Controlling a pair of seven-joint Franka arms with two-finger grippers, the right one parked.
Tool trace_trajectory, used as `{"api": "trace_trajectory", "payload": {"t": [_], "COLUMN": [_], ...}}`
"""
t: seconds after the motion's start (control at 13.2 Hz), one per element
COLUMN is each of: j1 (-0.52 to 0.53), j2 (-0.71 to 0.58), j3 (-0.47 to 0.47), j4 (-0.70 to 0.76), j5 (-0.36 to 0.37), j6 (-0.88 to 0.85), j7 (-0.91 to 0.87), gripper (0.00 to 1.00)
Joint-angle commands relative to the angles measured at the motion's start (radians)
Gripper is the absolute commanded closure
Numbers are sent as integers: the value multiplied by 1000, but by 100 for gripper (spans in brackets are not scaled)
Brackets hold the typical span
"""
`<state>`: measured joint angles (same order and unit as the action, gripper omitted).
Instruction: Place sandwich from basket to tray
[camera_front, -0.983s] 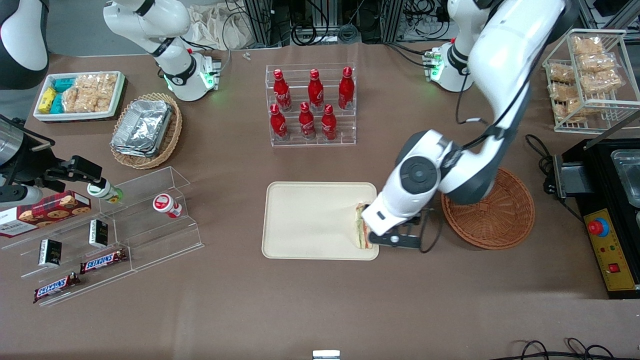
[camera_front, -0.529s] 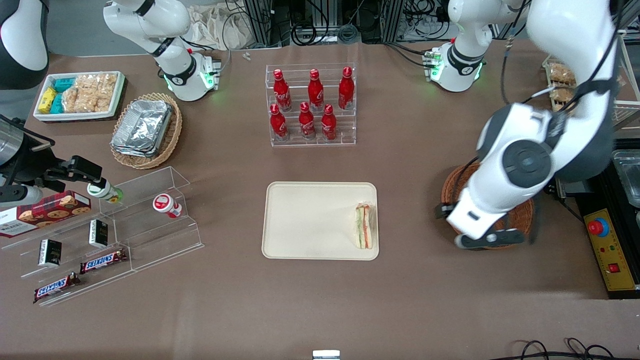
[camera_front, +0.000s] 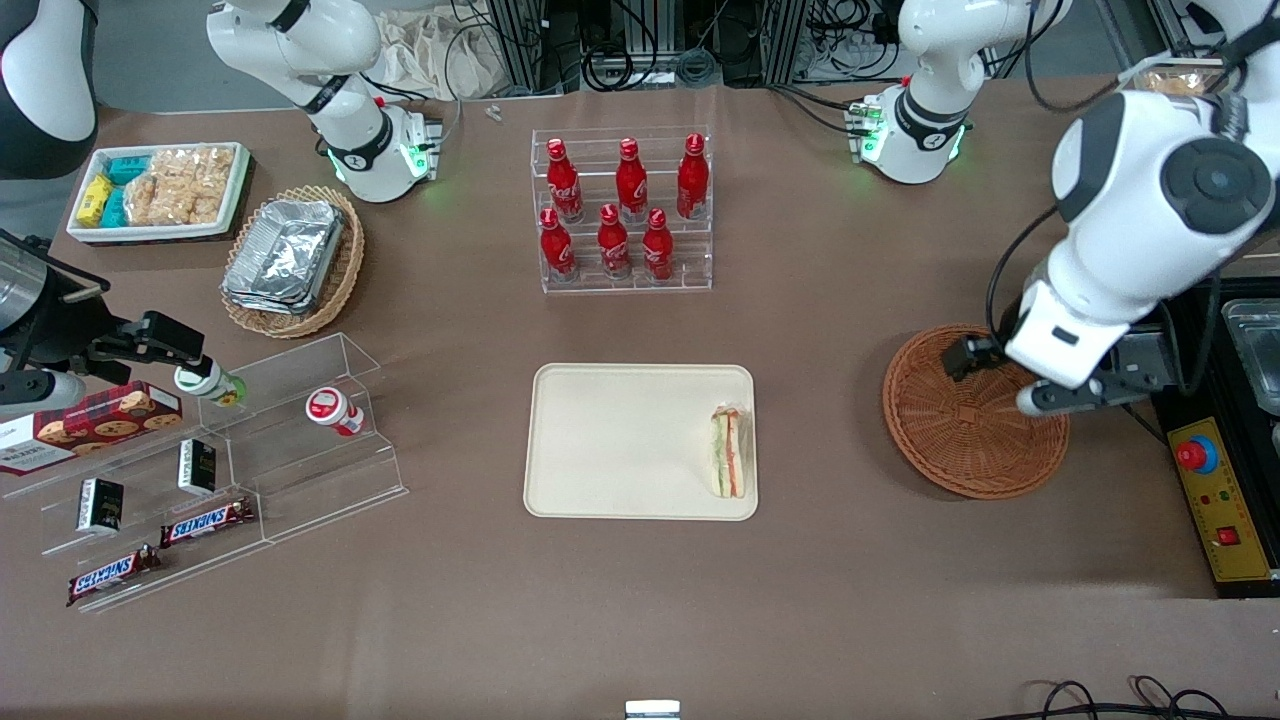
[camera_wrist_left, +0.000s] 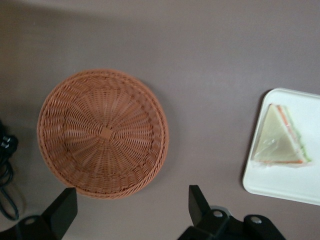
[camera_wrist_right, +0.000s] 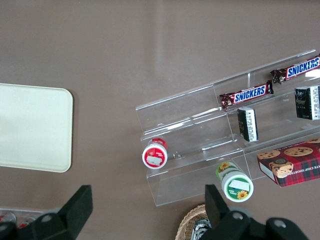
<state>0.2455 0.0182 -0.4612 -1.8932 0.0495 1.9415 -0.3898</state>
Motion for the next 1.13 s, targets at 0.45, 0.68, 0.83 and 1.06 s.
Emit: {"api": "trace_trajectory", "payload": {"t": [0.45,0.68,0.83,1.06], "j1": [109,2,-189,-253], "j2": [-3,46,63,82], "j3": [-2,138,365,470], "j4": [-9,74,176,246], "j5": [-45,-57,-57,-60], "j6": [37,16,-88,-165], "j7": [233,278,281,328], "gripper": [1,0,0,0]}}
